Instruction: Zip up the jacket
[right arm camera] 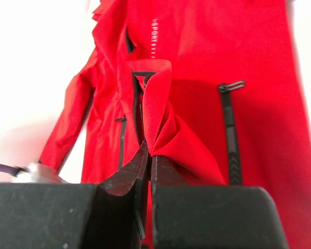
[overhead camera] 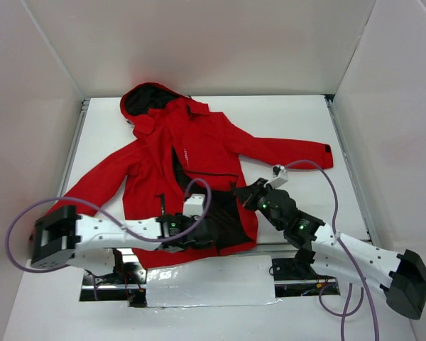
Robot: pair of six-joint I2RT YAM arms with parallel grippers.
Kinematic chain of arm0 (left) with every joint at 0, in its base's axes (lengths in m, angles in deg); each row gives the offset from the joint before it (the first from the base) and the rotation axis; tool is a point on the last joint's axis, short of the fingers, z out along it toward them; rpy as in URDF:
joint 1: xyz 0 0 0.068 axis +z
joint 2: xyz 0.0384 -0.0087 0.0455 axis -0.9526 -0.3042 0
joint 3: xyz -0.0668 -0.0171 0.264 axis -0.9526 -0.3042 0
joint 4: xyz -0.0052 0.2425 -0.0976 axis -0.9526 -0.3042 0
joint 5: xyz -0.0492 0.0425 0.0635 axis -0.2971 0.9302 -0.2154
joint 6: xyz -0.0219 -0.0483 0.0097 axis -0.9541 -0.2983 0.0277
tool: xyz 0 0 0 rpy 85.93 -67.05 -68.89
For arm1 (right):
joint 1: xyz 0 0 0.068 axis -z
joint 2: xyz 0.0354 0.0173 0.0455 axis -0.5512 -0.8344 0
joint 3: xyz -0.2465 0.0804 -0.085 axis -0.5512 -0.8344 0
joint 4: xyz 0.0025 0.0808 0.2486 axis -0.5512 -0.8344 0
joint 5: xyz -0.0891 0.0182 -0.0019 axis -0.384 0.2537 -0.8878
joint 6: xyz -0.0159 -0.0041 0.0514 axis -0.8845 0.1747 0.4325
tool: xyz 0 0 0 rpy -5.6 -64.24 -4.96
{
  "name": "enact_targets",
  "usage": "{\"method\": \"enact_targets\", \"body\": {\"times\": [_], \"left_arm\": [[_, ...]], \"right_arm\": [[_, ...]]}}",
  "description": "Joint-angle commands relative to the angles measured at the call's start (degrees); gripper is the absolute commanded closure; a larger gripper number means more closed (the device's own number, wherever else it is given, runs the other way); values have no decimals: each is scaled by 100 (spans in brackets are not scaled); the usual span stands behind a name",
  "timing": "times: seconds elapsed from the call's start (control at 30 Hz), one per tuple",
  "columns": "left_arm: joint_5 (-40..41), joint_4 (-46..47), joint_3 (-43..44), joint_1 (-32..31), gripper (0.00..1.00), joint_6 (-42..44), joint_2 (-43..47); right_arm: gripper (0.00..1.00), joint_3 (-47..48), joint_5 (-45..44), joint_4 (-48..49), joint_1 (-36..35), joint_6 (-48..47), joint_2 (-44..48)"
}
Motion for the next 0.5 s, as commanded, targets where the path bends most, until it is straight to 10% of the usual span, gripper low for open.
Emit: {"method": "enact_targets", "body": {"times": [0.0, 0.47], "left_arm": [[-165, -459, 461, -129, 25, -279, -738], [-1255, 1396, 48, 1874, 25, 863, -2303]], "right_arm": [[100, 356, -388, -1038, 69, -145, 293], [100, 427, -221, -1383, 315, -435, 866]]}}
